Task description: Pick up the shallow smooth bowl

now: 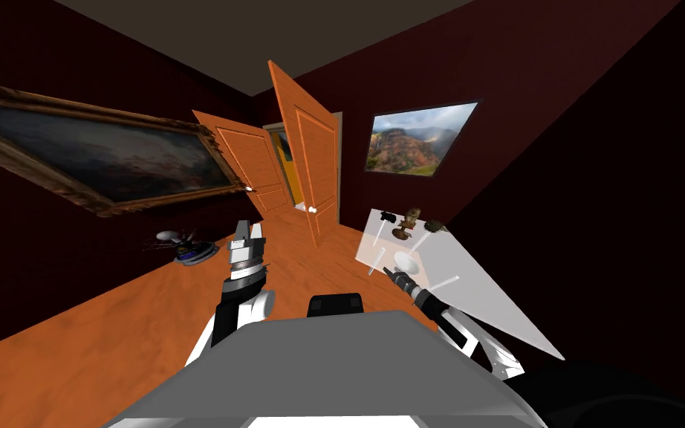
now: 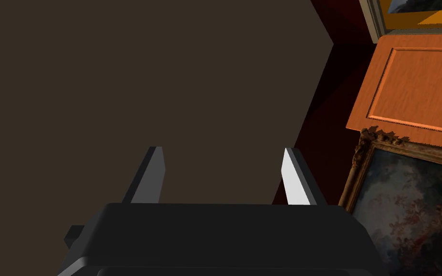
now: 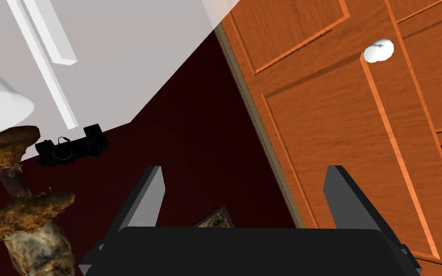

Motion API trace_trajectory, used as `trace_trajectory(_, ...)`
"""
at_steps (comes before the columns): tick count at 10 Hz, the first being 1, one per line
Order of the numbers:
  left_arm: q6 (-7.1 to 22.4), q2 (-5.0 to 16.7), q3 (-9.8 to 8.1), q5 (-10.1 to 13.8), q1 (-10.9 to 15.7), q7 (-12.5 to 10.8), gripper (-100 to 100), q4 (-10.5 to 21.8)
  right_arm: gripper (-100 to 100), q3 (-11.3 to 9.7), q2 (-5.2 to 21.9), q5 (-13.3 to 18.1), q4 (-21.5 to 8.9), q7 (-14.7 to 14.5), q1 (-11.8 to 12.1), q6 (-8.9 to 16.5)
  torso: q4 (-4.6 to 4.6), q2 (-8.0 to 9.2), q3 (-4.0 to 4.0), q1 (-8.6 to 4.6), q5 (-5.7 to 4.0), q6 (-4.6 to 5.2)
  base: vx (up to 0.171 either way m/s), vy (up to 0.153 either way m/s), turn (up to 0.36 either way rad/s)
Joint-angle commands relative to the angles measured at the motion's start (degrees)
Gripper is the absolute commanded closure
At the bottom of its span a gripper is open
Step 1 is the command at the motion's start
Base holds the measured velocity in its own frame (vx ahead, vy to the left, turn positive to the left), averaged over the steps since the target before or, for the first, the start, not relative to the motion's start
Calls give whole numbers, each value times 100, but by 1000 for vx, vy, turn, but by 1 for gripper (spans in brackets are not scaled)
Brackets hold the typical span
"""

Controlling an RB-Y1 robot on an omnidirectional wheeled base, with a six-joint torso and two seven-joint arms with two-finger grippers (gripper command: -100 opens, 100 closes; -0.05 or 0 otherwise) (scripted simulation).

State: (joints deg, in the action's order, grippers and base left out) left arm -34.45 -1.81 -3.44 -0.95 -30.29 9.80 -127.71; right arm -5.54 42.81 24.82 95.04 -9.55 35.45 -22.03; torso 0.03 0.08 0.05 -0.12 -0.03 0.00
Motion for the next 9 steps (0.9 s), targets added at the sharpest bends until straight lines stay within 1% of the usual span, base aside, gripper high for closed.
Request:
trace_trajectory(1, 0, 0, 0, 0, 0, 0, 0, 0, -100, 27, 125, 79, -247, -74, 79, -14, 0, 0, 0, 0, 0, 0, -34, -6, 156)
trace_trajectory(2, 0, 0, -1, 0, -1, 0, 0, 0, -100, -9, 317, 267, -396, -204, 122, 79, 0, -2, -1, 0, 0, 5, -44, -2, 318)
trace_trajectory(3, 0, 0, 0, 0, 0, 0, 0, 0, -100, -9, 317, 267, -527, -204, 122, 79, 0, 1, 1, 0, 1, 0, -36, -13, 133)
trace_trajectory(4, 0, 0, -1, 0, -1, 0, 0, 0, -100, -40, 493, 448, -713, -339, 162, 174, 0, 0, 0, -4, 0, 7, -43, -7, 307)
trace_trajectory(5, 0, 0, 0, 0, 0, 0, 0, 0, -100, -40, 493, 448, -839, -339, 162, 174, 0, 0, 0, -3, 0, -1, -36, -8, 137)
trace_trajectory(6, 0, 0, -1, 0, -2, 0, 0, 0, -100, -40, 493, 448, -849, -339, 162, 174, 0, -1, 0, -2, 0, 8, -16, -2, -53)
trace_trajectory(7, 0, 0, -1, 0, -2, 0, 0, 0, -100, -68, 653, 621, -1042, -476, 199, 271, -1, -6, -3, 0, 0, 8, -32, 9, 240)
trace_trajectory(8, 0, 0, 0, 0, 0, 0, 0, 0, -100, -68, 653, 621, -1141, -476, 199, 271, -1, -4, -2, 2, 1, 1, -31, 0, 193)
trace_trajectory(9, 0, 0, -1, 0, -1, 0, 0, 0, -100, -91, 797, 784, -1327, -616, 233, 369, 0, -4, -2, 1, 0, 6, -42, 2, 320)
